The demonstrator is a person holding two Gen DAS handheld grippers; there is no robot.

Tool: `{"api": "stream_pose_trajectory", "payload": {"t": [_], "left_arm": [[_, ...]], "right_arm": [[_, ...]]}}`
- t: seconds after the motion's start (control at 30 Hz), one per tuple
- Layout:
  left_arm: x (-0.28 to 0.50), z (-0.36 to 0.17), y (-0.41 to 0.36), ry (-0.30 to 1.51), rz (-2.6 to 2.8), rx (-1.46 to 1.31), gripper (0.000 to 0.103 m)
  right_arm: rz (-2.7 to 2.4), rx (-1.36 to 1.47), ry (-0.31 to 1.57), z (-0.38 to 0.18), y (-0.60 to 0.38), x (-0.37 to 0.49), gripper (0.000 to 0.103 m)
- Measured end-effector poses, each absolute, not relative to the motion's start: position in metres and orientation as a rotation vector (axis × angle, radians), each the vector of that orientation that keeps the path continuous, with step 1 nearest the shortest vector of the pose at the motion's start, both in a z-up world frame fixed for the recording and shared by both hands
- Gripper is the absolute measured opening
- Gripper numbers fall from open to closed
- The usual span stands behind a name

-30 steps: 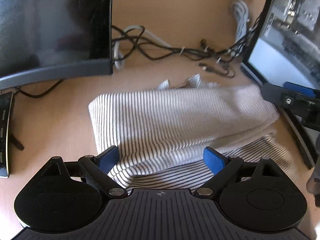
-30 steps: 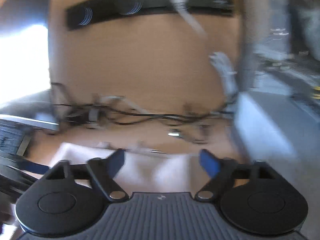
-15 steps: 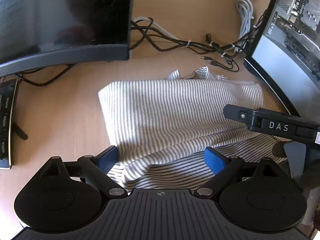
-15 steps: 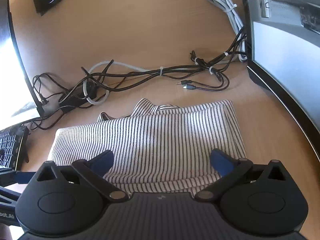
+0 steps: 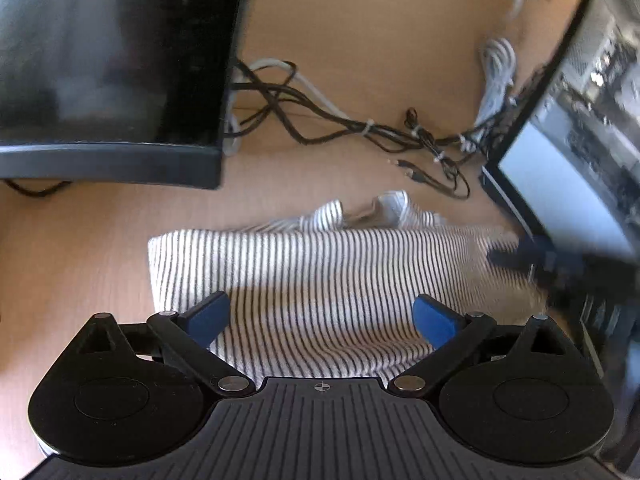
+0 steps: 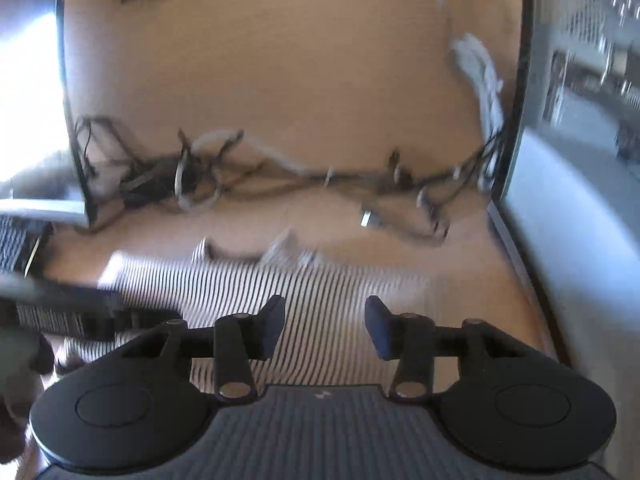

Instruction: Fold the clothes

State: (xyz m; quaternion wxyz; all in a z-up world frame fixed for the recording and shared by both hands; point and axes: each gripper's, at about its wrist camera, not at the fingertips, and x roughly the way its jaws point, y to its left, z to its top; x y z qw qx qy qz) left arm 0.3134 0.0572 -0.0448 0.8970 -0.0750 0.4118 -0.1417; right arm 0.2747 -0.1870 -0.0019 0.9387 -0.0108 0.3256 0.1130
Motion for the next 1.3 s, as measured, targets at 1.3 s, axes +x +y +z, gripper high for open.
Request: {"api": "stream_pose_trajectory", "payload": {"t": [1.3], "left_arm": [[0.18, -0.025, 0.19, 0.923, 0.052, -0.449, 0.102]], "right_arm": [[0.395, -0.066, 0.818, -0.05, -0.148, 0.377, 0.034]]}}
